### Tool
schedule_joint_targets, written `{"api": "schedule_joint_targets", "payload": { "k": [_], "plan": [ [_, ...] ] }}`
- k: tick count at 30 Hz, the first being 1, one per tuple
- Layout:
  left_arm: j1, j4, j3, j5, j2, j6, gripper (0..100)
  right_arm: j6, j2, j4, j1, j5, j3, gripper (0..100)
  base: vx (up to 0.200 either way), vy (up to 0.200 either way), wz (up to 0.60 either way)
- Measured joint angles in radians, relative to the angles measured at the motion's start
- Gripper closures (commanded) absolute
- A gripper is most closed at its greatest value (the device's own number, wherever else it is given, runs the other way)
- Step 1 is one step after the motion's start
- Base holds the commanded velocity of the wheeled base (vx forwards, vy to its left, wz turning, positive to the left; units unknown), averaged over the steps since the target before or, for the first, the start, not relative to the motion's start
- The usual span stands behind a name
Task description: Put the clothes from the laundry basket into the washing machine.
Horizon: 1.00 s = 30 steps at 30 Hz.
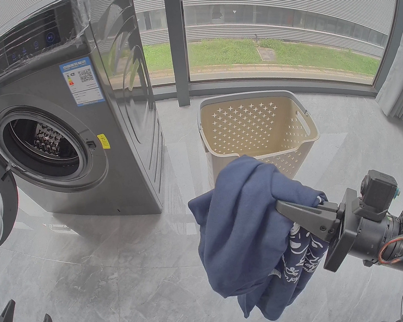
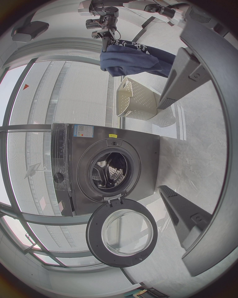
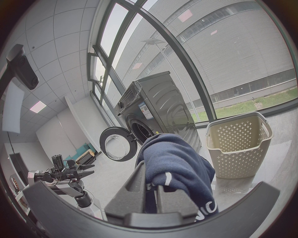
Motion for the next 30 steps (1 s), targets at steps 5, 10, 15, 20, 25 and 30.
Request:
{"api": "schedule_joint_targets", "payload": {
  "k": [5,10,15,20,25,30],
  "plan": [
    [0.000,0.001,0.000,0.000,0.000,0.000,0,0.000,0.008,0.000,-0.004,-0.001,0.000,100,0.000,0.200,0.00],
    [-0.001,0.000,0.000,0.000,0.000,-0.002,0,0.001,0.016,0.000,-0.007,-0.001,0.000,100,0.000,0.200,0.00],
    [0.000,0.001,0.000,0.000,0.000,-0.002,0,0.001,0.019,0.000,-0.009,-0.003,-0.003,100,0.000,0.200,0.00],
    [-0.001,0.000,0.000,0.000,0.000,-0.002,0,0.003,0.023,0.000,-0.009,-0.003,-0.004,100,0.000,0.200,0.00],
    [-0.001,0.000,0.000,0.000,0.000,-0.002,0,0.003,0.026,-0.001,-0.009,-0.002,-0.004,100,0.000,0.200,0.00],
    [0.000,0.001,0.000,0.000,0.000,-0.002,0,0.003,0.028,-0.001,-0.011,-0.003,-0.007,100,0.000,0.200,0.00]
  ]
}}
